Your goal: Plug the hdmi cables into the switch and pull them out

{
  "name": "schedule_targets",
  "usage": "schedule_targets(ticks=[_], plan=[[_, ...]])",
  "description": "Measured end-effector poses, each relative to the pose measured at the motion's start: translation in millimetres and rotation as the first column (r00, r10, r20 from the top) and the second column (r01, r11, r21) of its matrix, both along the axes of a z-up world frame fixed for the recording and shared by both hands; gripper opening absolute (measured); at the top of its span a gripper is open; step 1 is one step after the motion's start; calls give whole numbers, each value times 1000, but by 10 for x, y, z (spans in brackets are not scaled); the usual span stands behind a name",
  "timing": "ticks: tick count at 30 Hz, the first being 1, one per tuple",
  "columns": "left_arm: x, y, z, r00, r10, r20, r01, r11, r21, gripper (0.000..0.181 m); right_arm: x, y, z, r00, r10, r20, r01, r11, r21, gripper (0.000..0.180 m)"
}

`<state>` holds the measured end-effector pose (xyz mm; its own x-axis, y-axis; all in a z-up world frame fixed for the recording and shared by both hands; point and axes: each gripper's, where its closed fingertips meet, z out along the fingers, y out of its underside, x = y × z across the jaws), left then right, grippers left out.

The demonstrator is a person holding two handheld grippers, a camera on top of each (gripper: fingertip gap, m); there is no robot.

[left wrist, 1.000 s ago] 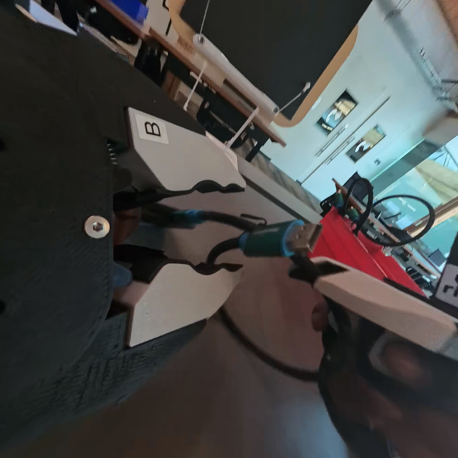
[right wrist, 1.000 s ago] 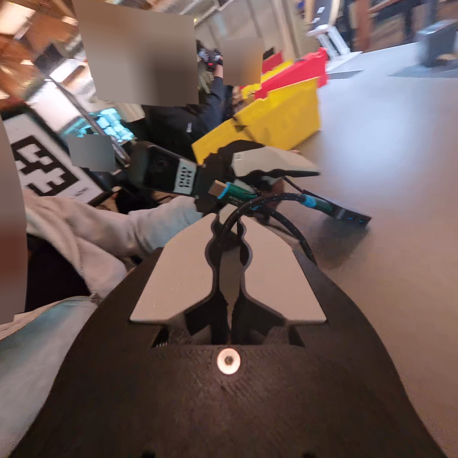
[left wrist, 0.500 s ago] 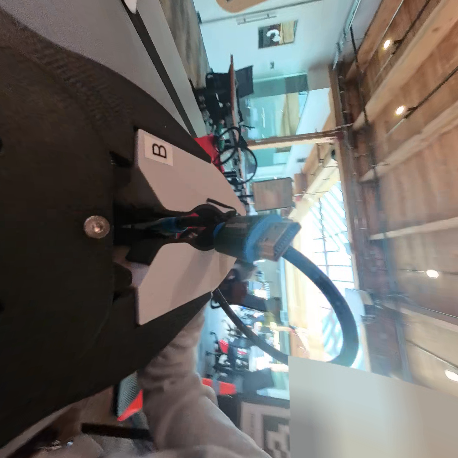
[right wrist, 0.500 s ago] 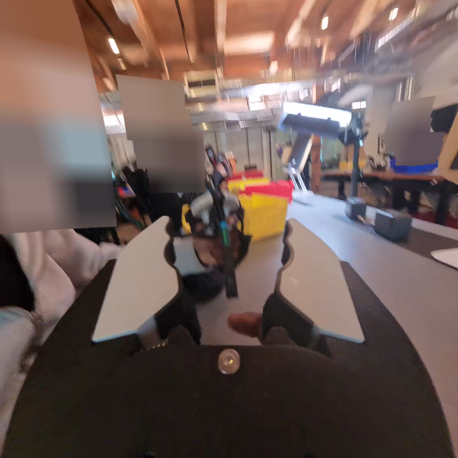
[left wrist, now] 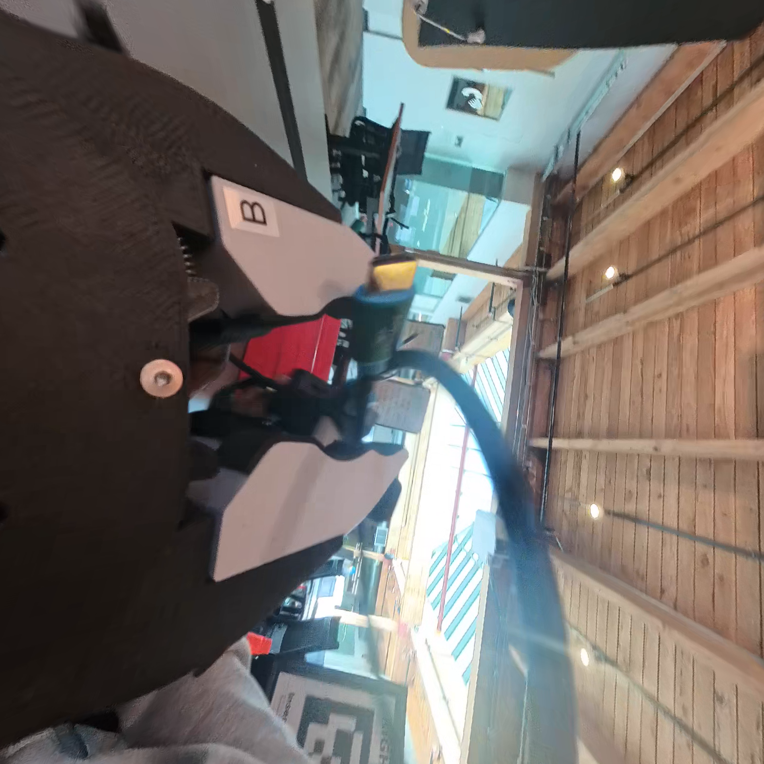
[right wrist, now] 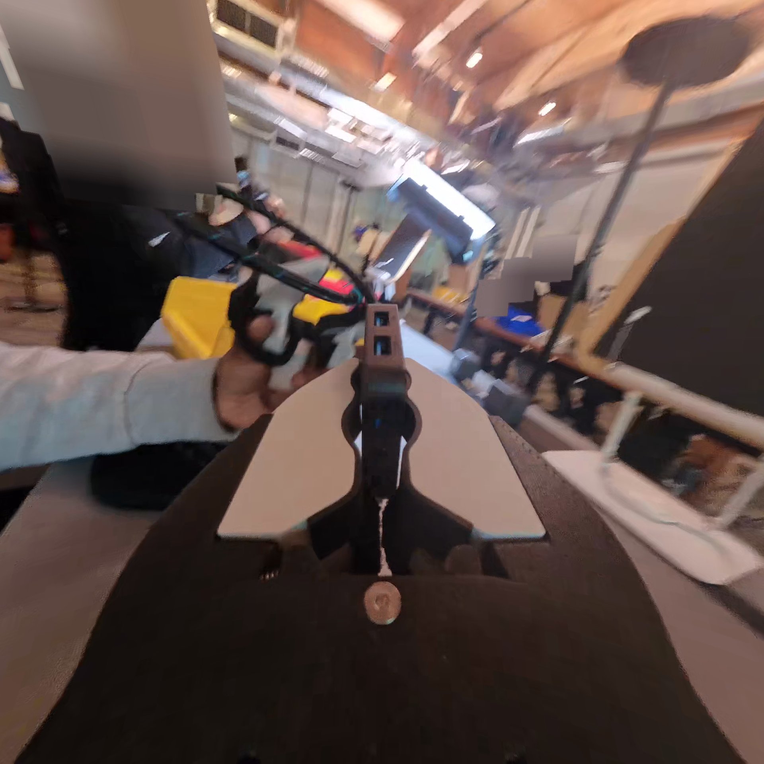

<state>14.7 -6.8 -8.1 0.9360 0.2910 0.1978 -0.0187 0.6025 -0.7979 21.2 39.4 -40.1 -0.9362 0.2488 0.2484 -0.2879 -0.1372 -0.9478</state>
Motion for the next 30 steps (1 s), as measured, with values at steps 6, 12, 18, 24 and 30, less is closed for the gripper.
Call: schedule_targets(ticks=[6, 12, 18, 24, 30], plan=[[-230, -41, -141, 989, 128, 81, -124, 991, -45, 65, -398, 1180, 838, 876, -460, -146, 409, 868, -281, 13], [-259, 34, -222, 983, 168, 68, -159, 979, -126, 65, -726, 2360, 1188, 512, -827, -233, 762, 562, -321, 14], [-247, 119, -287, 979, 201, 16, -193, 957, -217, 63, -1187, 2902, 990, 329, -896, -298, 889, 400, -221, 14], [-230, 166, -315, 979, 206, -6, -200, 945, -258, 63, -1572, 3088, 419, 338, -900, -274, 939, 343, 31, 15], [-247, 172, -343, 973, 229, -18, -225, 931, -288, 63, -1722, 3202, -209, 377, -909, -179, 872, 283, 398, 15]])
